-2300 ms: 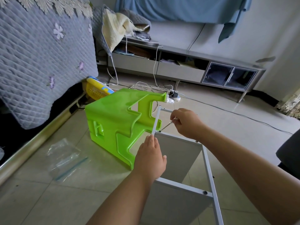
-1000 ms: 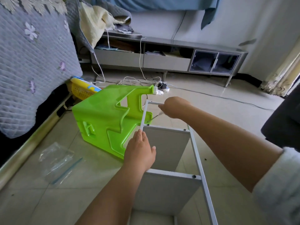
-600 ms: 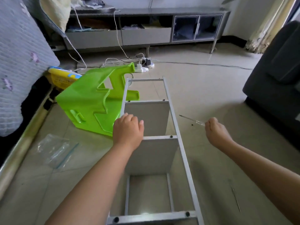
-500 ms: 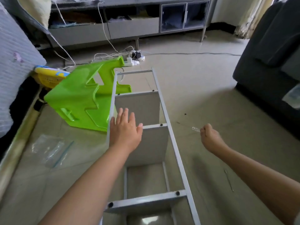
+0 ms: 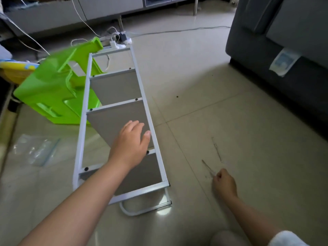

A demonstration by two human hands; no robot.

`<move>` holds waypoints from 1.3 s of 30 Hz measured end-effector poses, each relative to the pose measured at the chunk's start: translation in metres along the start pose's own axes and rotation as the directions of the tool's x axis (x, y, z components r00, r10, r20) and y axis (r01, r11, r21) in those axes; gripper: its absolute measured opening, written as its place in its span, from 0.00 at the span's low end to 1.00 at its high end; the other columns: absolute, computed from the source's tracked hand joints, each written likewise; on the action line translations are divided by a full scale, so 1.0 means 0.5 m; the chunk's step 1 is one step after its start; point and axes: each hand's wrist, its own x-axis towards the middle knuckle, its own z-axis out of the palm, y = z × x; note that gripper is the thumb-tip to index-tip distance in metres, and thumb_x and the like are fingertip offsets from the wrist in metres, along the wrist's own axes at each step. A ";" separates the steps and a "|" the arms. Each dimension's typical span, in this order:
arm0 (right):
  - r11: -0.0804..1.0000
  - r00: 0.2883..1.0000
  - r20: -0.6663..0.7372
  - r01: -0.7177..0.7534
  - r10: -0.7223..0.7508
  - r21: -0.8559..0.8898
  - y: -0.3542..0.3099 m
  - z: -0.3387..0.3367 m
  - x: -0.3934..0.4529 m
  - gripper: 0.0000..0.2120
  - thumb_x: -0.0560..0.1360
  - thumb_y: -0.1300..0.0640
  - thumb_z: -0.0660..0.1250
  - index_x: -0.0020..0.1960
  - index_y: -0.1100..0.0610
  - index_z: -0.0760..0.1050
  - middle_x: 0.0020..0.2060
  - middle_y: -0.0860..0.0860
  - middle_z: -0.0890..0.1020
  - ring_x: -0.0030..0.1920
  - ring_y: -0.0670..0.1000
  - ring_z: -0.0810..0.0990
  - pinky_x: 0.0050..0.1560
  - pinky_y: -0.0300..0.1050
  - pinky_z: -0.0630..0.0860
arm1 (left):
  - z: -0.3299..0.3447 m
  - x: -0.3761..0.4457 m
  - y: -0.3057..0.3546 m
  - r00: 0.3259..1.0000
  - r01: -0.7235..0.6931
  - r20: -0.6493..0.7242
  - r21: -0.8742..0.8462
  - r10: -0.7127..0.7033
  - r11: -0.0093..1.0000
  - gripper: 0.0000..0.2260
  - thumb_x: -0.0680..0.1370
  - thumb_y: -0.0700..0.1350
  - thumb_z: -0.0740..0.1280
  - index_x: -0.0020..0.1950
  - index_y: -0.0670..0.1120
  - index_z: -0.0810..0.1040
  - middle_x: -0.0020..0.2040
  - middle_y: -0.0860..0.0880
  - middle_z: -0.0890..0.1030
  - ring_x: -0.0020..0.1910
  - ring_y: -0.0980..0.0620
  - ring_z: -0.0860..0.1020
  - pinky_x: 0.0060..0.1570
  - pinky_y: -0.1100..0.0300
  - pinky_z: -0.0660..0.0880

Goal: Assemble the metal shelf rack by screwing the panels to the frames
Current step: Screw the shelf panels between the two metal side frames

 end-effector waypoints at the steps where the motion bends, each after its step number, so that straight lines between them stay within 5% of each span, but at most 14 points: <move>1: 1.000 1.000 -0.019 -0.010 0.010 -0.004 0.009 -0.002 0.003 0.06 0.74 0.64 0.61 0.40 0.60 0.66 0.35 0.58 0.74 0.37 0.55 0.72 0.37 0.43 0.64 | 0.001 -0.007 0.007 1.000 -0.016 -0.002 0.012 0.016 1.000 0.23 0.81 0.52 0.51 0.71 0.40 0.66 0.73 0.44 0.64 0.74 0.49 0.58 0.70 0.60 0.52; 5: 0.999 1.000 -0.022 -0.006 0.006 -0.037 0.011 0.006 0.020 0.05 0.76 0.65 0.59 0.41 0.61 0.66 0.37 0.60 0.75 0.38 0.56 0.73 0.37 0.44 0.65 | 0.005 -0.019 0.004 0.999 0.004 0.032 0.033 -0.005 0.999 0.23 0.81 0.52 0.52 0.70 0.40 0.68 0.70 0.43 0.68 0.71 0.47 0.64 0.68 0.59 0.57; 9: 0.988 0.995 0.056 -0.069 0.077 -0.139 0.009 0.029 0.038 0.08 0.74 0.69 0.58 0.52 0.69 0.70 0.53 0.67 0.75 0.54 0.63 0.75 0.49 0.47 0.71 | 0.005 -0.025 -0.015 0.998 -0.014 0.059 0.066 0.010 0.998 0.26 0.79 0.54 0.50 0.69 0.39 0.70 0.68 0.43 0.71 0.68 0.45 0.67 0.67 0.56 0.61; 14: 0.927 0.974 0.224 0.055 0.031 -0.371 0.004 0.036 0.016 0.13 0.75 0.64 0.57 0.59 0.64 0.69 0.60 0.62 0.71 0.61 0.60 0.71 0.58 0.44 0.70 | -0.015 -0.069 -0.052 0.957 -0.263 -0.052 0.265 0.286 0.928 0.21 0.74 0.50 0.56 0.57 0.37 0.77 0.55 0.36 0.79 0.57 0.39 0.76 0.55 0.49 0.74; 18: 0.909 0.898 0.407 0.299 -0.166 -0.290 -0.026 0.016 -0.002 0.07 0.75 0.65 0.59 0.43 0.54 0.69 0.55 0.61 0.76 0.55 0.57 0.76 0.45 0.40 0.66 | -0.045 -0.134 -0.106 0.869 -0.419 -0.092 0.381 0.485 0.824 0.17 0.81 0.52 0.50 0.59 0.44 0.69 0.55 0.41 0.80 0.57 0.47 0.70 0.57 0.53 0.68; 22: 0.836 0.813 0.305 0.542 -0.496 -0.086 -0.135 -0.045 -0.049 0.09 0.74 0.69 0.59 0.50 0.63 0.76 0.49 0.59 0.80 0.52 0.58 0.77 0.45 0.40 0.65 | -0.056 -0.188 -0.154 0.915 -0.228 -0.200 0.458 0.349 0.859 0.17 0.78 0.51 0.53 0.59 0.42 0.70 0.56 0.38 0.79 0.58 0.44 0.70 0.57 0.54 0.64; 24: 0.675 0.675 0.008 0.738 -0.738 0.025 -0.211 -0.081 -0.116 0.11 0.72 0.69 0.56 0.48 0.67 0.76 0.43 0.60 0.80 0.46 0.58 0.78 0.43 0.37 0.66 | -0.055 -0.200 -0.174 0.954 -0.033 -0.257 0.419 0.153 0.908 0.20 0.73 0.50 0.56 0.57 0.38 0.74 0.54 0.36 0.79 0.54 0.40 0.75 0.55 0.52 0.67; 26: 0.354 0.345 -0.199 0.935 -0.917 -0.015 -0.275 -0.105 -0.188 0.11 0.72 0.64 0.54 0.46 0.65 0.75 0.39 0.59 0.79 0.43 0.53 0.75 0.44 0.36 0.67 | -0.055 -0.211 -0.185 0.957 0.086 -0.291 0.320 0.011 0.944 0.21 0.72 0.51 0.54 0.52 0.36 0.76 0.49 0.36 0.79 0.46 0.37 0.78 0.47 0.51 0.74; 28: 0.027 0.019 -0.098 0.997 -0.995 -0.072 -0.319 -0.109 -0.239 0.09 0.76 0.58 0.54 0.47 0.60 0.72 0.40 0.56 0.79 0.43 0.51 0.72 0.47 0.40 0.68 | -0.060 -0.222 -0.179 0.937 0.183 -0.326 0.145 -0.127 0.972 0.25 0.73 0.53 0.50 0.52 0.36 0.76 0.49 0.36 0.78 0.46 0.36 0.77 0.45 0.48 0.75; 29: -0.085 -0.083 0.018 0.989 -0.996 -0.123 -0.335 -0.105 -0.254 0.08 0.76 0.55 0.55 0.46 0.57 0.71 0.40 0.53 0.79 0.42 0.51 0.73 0.47 0.41 0.69 | -0.059 -0.227 -0.177 0.915 0.230 -0.351 0.046 -0.200 0.972 0.29 0.72 0.55 0.47 0.56 0.36 0.75 0.52 0.35 0.77 0.50 0.35 0.76 0.47 0.47 0.74; 32: -0.230 -0.137 0.304 0.927 -0.943 -0.296 -0.360 -0.084 -0.266 0.11 0.71 0.50 0.56 0.38 0.54 0.72 0.30 0.47 0.77 0.30 0.50 0.76 0.38 0.40 0.76 | -0.032 -0.243 -0.183 0.791 0.389 -0.397 -0.261 -0.466 0.883 0.34 0.73 0.58 0.44 0.65 0.35 0.70 0.60 0.35 0.74 0.60 0.38 0.71 0.56 0.48 0.68; 34: -0.237 -0.111 0.341 0.906 -0.933 -0.352 -0.368 -0.075 -0.261 0.12 0.71 0.49 0.54 0.32 0.53 0.70 0.23 0.46 0.73 0.21 0.50 0.73 0.27 0.38 0.74 | 0.013 -0.256 -0.211 0.739 0.522 -0.290 -0.326 -0.608 0.789 0.24 0.79 0.52 0.51 0.66 0.36 0.69 0.63 0.37 0.72 0.63 0.40 0.70 0.59 0.51 0.66; 36: -0.254 -0.111 0.354 0.886 -0.929 -0.387 -0.379 -0.069 -0.257 0.13 0.71 0.50 0.54 0.31 0.53 0.67 0.20 0.47 0.71 0.18 0.49 0.70 0.24 0.37 0.68 | 0.072 -0.274 -0.248 0.765 0.629 -0.020 -0.195 -0.644 0.753 0.17 0.81 0.47 0.55 0.66 0.39 0.69 0.64 0.39 0.71 0.64 0.41 0.70 0.60 0.53 0.67; 39: -0.248 -0.100 0.342 0.873 -0.934 -0.420 -0.378 -0.067 -0.258 0.13 0.72 0.50 0.53 0.31 0.53 0.66 0.19 0.46 0.70 0.17 0.49 0.69 0.24 0.36 0.66 | 0.182 -0.299 -0.287 0.767 0.583 0.309 0.034 -0.563 0.812 0.15 0.80 0.49 0.55 0.62 0.42 0.71 0.63 0.43 0.72 0.63 0.44 0.72 0.59 0.56 0.69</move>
